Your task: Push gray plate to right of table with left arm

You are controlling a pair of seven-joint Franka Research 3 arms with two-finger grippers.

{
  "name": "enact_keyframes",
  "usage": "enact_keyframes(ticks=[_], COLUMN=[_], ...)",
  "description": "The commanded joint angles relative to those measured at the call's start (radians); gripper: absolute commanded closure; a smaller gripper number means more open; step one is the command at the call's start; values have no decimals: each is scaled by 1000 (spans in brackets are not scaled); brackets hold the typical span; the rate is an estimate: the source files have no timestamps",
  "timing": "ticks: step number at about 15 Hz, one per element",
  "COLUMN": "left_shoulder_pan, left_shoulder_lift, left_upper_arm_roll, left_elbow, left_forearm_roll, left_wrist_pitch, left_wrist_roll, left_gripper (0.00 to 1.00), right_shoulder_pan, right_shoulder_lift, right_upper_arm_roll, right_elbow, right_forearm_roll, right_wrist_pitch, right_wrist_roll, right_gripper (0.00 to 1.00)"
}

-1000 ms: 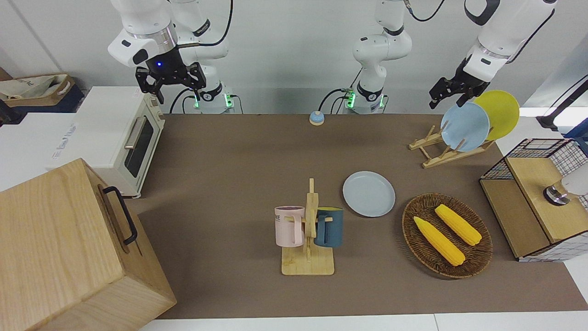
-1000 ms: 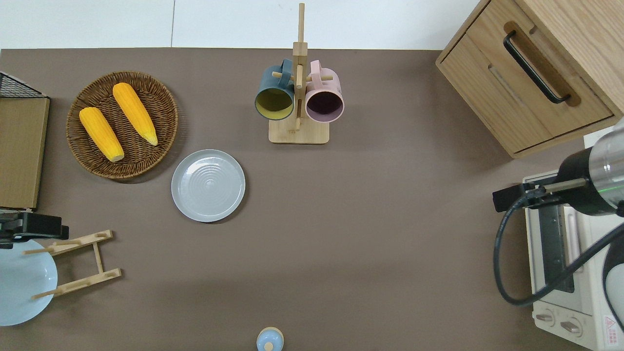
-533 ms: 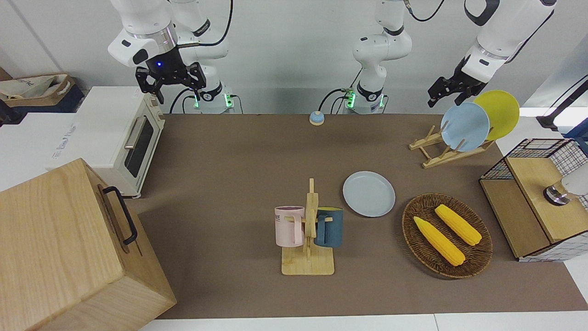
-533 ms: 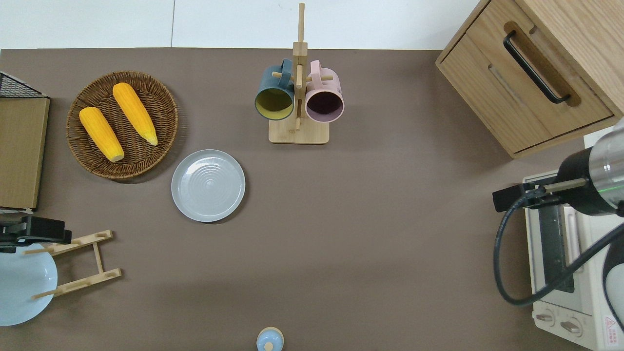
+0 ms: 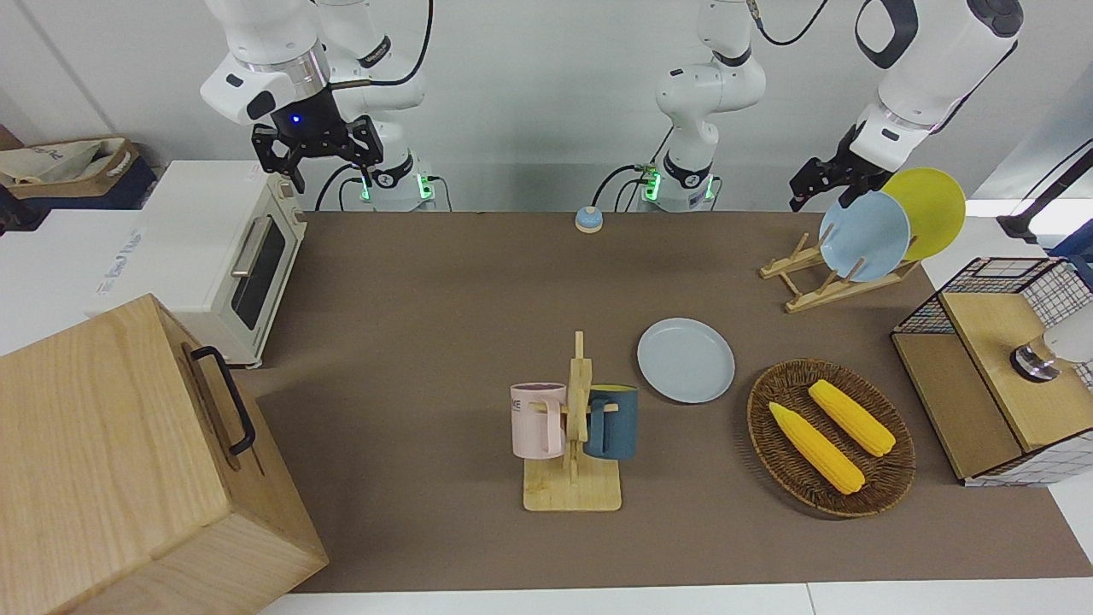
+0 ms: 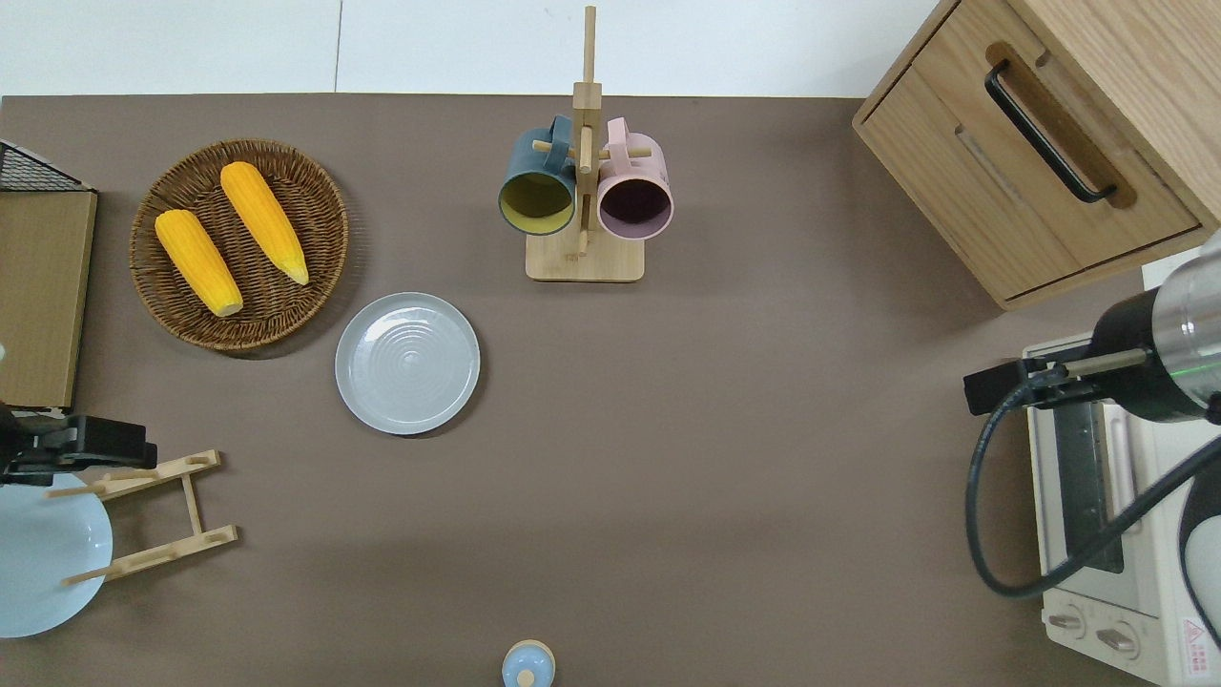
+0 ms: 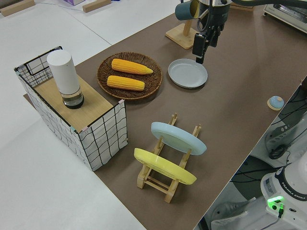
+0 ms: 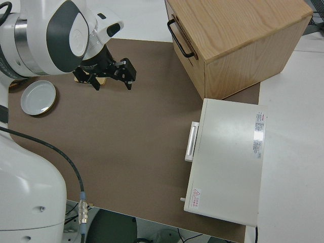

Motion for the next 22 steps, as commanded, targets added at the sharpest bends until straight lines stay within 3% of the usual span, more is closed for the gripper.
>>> enact_keyframes(ticks=[1, 6, 12, 15, 22], left_shoulder_pan=[-9, -12, -14, -14, -58], left_shoulder_lift=[-7, 33, 82, 107, 110], left_upper_arm_roll=[1, -9, -74, -83, -83], left_elbow=[-47, -47, -46, -47, -151], left_forearm_roll=[8, 5, -6, -23, -43], left_wrist_pitch=[59, 72, 135, 168, 309], left_wrist_roll=[-27, -145, -373, -494, -579], left_gripper=[17, 17, 11, 11, 13], right_shoulder_pan=[-20, -20, -20, -20, -20], right_shoulder_lift=[-3, -3, -3, -3, -3], right_upper_arm_roll=[13, 13, 13, 15, 15], right_elbow=[8, 8, 8, 8, 8], right_forearm_roll=[10, 10, 10, 10, 10], right_wrist_pitch=[-15, -15, -15, -15, -15], right_wrist_roll=[2, 1, 1, 2, 1], right_gripper=[17, 17, 17, 17, 17])
